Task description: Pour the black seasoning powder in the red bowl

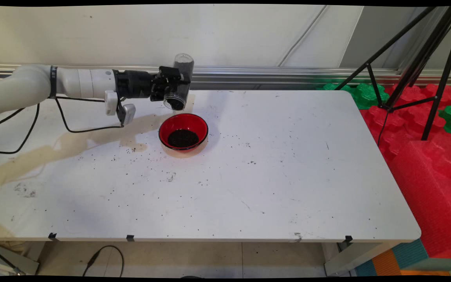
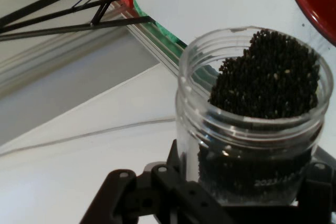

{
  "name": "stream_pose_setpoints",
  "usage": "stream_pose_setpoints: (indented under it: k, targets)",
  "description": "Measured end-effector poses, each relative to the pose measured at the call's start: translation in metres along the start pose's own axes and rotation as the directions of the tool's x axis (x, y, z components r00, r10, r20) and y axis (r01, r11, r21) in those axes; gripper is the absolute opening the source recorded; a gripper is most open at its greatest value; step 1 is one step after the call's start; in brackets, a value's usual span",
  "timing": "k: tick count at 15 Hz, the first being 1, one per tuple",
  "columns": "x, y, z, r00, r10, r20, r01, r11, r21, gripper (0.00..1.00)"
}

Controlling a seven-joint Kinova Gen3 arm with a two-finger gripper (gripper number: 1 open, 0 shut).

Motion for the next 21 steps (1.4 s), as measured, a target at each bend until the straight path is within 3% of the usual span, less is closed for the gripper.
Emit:
stream_pose_setpoints:
  k: [6, 10, 16, 21]
  targets:
    - [0.0001, -0.0014, -0.0011, 0.988, -0.154, -0.017, 0.154, 0.988, -0.001, 0.00]
    - [-0.0010, -0.0026, -0.0019, 0.962, -0.273, -0.023, 0.273, 0.962, -0.001, 0.00]
    - [-0.0044, -0.0059, -0.0027, 0.899, -0.437, -0.022, 0.437, 0.900, 0.004, 0.00]
    - [-0.0088, -0.0102, -0.0037, 0.825, -0.565, -0.022, 0.565, 0.825, 0.010, 0.00]
